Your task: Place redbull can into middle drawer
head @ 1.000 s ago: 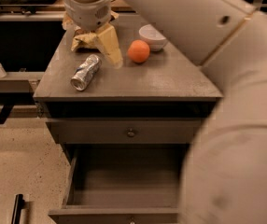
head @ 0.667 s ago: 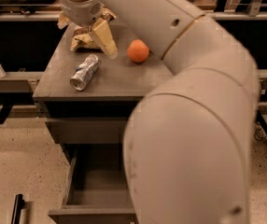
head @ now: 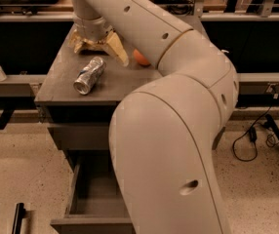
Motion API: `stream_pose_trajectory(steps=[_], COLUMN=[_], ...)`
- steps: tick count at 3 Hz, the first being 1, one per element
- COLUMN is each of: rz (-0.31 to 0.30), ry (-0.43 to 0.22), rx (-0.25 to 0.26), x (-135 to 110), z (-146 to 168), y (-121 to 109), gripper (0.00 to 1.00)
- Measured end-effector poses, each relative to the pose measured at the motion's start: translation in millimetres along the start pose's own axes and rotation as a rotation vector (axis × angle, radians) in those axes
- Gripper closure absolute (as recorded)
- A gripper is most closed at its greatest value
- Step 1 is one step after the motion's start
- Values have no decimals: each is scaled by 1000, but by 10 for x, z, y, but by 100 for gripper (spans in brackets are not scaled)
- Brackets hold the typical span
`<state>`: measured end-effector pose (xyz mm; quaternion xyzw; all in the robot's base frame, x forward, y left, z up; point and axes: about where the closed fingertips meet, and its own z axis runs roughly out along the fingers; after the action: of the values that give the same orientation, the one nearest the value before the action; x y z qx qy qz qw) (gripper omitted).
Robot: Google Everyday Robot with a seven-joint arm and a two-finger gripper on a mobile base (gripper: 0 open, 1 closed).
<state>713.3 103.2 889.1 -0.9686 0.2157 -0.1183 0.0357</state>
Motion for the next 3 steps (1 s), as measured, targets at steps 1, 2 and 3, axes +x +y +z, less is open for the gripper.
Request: stream_pose_trajectory(steps=[1, 2, 3], rz=[-84, -131, -118], ry=[-59, -111, -157], rx=[-8, -41, -47], x=[-241, -437, -517], z=[204, 455, 589], y=[-20, -23, 5], gripper=[0, 18, 41])
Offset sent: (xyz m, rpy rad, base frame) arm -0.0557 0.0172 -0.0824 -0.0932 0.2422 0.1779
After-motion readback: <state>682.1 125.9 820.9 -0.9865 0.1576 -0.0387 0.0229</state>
